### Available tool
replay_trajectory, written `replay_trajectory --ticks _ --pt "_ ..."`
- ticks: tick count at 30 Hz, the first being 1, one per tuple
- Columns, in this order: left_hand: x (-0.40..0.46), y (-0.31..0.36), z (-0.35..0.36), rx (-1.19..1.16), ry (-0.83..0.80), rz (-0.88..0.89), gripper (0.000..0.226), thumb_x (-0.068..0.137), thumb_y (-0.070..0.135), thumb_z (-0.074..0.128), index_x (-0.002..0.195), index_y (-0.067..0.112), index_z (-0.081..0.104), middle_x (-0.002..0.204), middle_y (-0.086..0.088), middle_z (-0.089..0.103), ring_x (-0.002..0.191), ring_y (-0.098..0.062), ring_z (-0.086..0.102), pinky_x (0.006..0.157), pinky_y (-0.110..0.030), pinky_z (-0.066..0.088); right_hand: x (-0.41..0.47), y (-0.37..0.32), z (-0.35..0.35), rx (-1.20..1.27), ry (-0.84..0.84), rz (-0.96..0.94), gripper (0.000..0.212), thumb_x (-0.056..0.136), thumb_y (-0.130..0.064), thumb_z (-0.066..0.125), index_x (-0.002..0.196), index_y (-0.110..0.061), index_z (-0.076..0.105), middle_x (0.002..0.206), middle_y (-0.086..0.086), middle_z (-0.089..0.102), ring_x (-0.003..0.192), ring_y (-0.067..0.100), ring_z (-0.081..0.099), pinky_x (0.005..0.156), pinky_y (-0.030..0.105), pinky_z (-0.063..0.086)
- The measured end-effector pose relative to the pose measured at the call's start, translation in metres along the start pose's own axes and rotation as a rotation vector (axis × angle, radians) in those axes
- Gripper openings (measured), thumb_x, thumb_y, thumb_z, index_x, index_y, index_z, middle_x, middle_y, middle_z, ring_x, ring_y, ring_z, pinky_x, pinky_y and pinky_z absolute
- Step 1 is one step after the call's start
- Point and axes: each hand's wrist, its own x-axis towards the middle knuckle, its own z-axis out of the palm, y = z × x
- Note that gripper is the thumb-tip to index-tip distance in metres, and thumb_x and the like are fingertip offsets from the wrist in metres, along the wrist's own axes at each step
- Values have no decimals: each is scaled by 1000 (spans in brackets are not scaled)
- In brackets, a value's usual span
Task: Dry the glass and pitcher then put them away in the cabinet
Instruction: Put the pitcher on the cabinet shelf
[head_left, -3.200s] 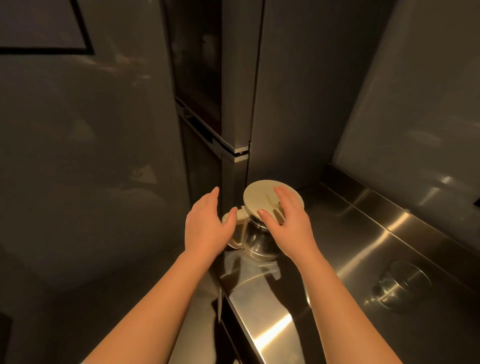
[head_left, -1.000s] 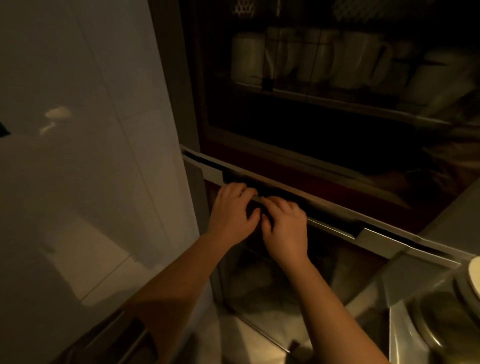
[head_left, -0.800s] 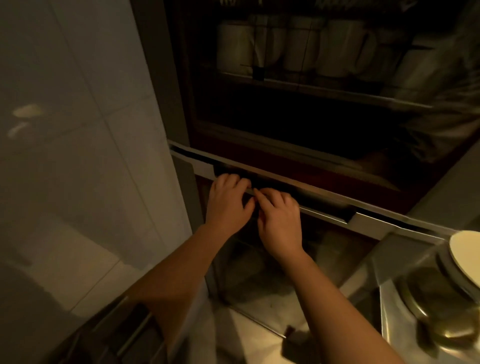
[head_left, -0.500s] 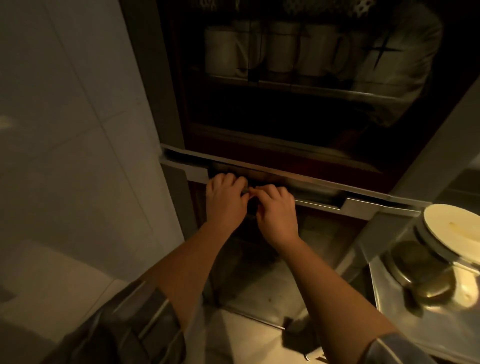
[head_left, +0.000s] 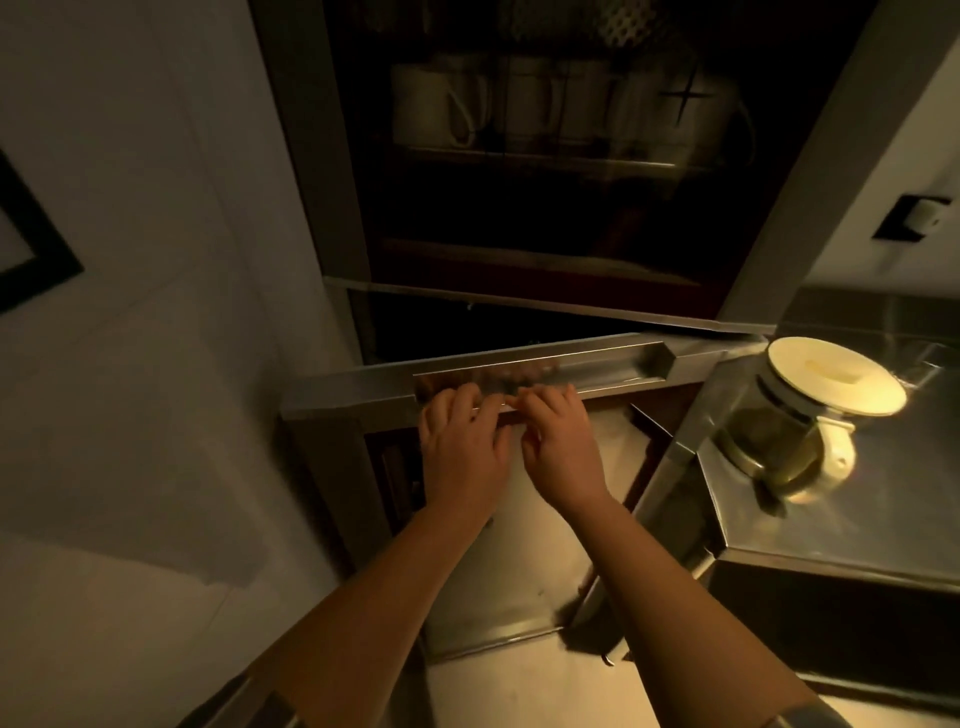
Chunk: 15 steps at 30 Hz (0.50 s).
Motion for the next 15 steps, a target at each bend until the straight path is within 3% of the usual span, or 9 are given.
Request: replay_trajectory --ticks 3,5,9,12,15 --pt "-6 2 -17 -77 -12 132 37 92 28 59 128 19 58 135 -6 51 130 -27 38 106 -47 37 -10 -7 -15 17 52 -38 32 87 -14 56 118 -17 62 125 2 58 125 21 46 107 46 39" --pt "-1 6 -33 -70 -46 152 38 95 29 55 132 22 54 144 -5 44 138 -26 30 114 -47 25 -10 -16 -24 -12 77 -52 42 87 -20 52 130 -19 54 137 4 51 135 24 37 112 46 33" --pt "14 16 -56 66 -138 126 46 100 37 40 145 27 38 157 2 24 146 -19 13 117 -37 7 -4 -27 -36 -127 -39 -15 61 91 -19 55 148 -22 31 157 3 26 147 23 11 119 44 13" --pt "13 23 -57 78 -234 93 49 101 37 38 149 28 30 157 4 25 145 -17 17 117 -37 14 -6 -25 -42 -193 -149 17 64 94 -18 53 150 -23 24 158 2 21 148 23 6 120 45 14" --pt "2 35 -53 63 -252 97 46 100 35 42 146 30 36 149 6 41 137 -15 37 112 -35 29 -11 -20 -50 -177 -160 6 56 95 -17 51 147 -22 32 155 2 30 147 24 12 120 41 16"
